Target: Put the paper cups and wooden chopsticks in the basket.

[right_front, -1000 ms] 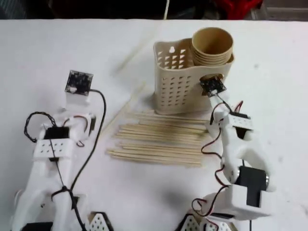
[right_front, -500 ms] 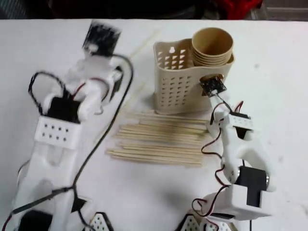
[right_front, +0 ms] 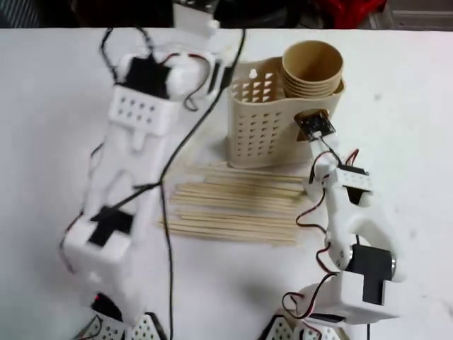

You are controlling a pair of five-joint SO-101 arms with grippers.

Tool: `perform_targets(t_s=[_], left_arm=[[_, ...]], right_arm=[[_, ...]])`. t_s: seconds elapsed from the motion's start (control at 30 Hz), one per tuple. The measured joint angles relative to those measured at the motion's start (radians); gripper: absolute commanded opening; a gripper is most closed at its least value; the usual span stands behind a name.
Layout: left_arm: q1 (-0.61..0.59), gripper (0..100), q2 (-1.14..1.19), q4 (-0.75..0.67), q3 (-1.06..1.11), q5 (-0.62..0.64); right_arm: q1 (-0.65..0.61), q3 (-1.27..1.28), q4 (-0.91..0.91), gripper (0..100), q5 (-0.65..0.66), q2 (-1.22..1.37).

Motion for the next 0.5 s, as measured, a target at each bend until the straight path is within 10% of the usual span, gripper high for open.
perform_targets(t_s=[0.5], left_arm=[[0.037,2,0.591,0.193,-0.689,0.006]], right_arm=[[-0.003,0.023,0.029,12.7,-0.143,-0.118]])
